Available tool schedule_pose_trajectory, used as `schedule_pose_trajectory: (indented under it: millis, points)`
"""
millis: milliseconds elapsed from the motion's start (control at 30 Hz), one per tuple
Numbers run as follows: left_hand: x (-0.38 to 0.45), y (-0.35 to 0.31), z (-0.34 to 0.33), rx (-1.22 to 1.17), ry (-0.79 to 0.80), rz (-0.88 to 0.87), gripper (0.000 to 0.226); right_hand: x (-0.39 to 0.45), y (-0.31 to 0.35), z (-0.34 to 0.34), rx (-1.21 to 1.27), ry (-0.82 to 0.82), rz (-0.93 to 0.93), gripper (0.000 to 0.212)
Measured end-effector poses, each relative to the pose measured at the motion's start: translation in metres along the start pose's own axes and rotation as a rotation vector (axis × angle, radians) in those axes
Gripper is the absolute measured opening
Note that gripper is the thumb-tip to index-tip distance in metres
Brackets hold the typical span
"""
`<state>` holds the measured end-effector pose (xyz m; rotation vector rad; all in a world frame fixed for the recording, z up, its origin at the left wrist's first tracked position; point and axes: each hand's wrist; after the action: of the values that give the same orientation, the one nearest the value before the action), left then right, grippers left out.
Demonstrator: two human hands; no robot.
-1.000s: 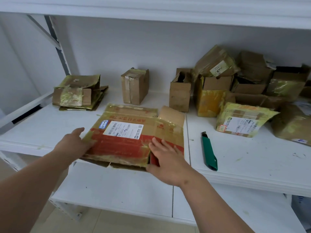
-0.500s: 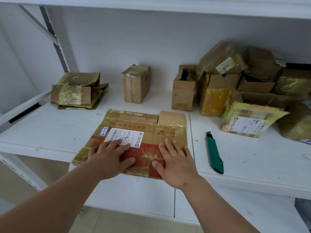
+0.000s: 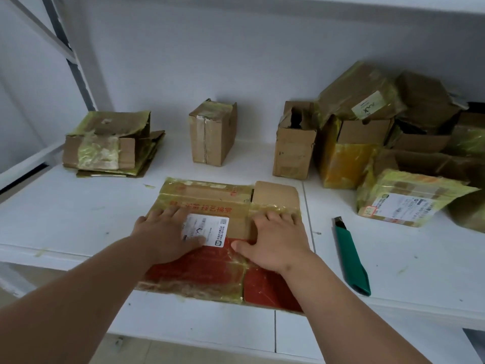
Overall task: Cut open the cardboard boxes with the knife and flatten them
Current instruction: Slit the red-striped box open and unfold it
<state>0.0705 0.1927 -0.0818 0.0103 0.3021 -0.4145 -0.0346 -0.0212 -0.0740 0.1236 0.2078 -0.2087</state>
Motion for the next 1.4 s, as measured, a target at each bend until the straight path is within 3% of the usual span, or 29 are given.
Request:
schedule_pose_trajectory:
  millis: [100,200,300,400,533,800,933,1033,1100,1233,1400]
  points:
    - [0.015,0.005,0.006,0.054,-0.032,-0.010,0.067,0.018,0.007,-0.013,0.004,0.031,0.014,0.085]
    - [0.025,0.005,0.001,0.119,-0.087,-0.072,0.065,0.027,0.005,-0.029,0.020,0.127,-0.012,0.084]
    - [0.041,0.008,0.000,-0.008,-0.037,-0.137,0.067,0.035,0.007,-0.017,0.041,0.141,-0.047,0.085]
    - [0.050,0.009,0.000,-0.084,0.033,-0.118,0.078,0.047,0.014,0.002,-0.015,0.106,-0.070,0.090]
    - [0.055,0.009,-0.004,0.004,0.058,-0.102,0.114,0.057,0.013,-0.004,-0.081,0.134,-0.068,0.106]
    - [0.059,0.003,0.000,0.025,0.160,-0.082,0.129,0.066,0.003,-0.010,0.039,0.229,-0.031,0.108]
    - [0.053,-0.001,0.001,-0.003,0.147,-0.043,0.120,0.073,-0.006,0.002,0.181,0.265,-0.016,0.088]
    - [0.044,-0.006,-0.001,-0.041,0.111,0.022,0.096,0.076,-0.010,0.014,0.145,0.106,-0.023,0.071]
    - [0.038,-0.010,-0.001,-0.051,0.075,0.059,0.088,0.079,-0.008,0.018,0.099,0.052,-0.034,0.079]
    - [0.030,-0.010,0.005,-0.025,0.044,0.096,0.079,0.090,-0.013,0.021,0.073,0.203,-0.071,0.102]
    - [0.023,0.000,0.006,-0.032,0.089,0.066,0.076,0.091,-0.016,0.035,0.030,0.223,-0.110,0.114]
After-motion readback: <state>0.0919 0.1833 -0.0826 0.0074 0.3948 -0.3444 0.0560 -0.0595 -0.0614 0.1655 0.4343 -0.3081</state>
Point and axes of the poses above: each hand's wrist, its own x-axis towards the middle knuckle, its own z-axis out of the back of the hand, y = z × x, and after that the axes turned 5 degrees about y, right-handed
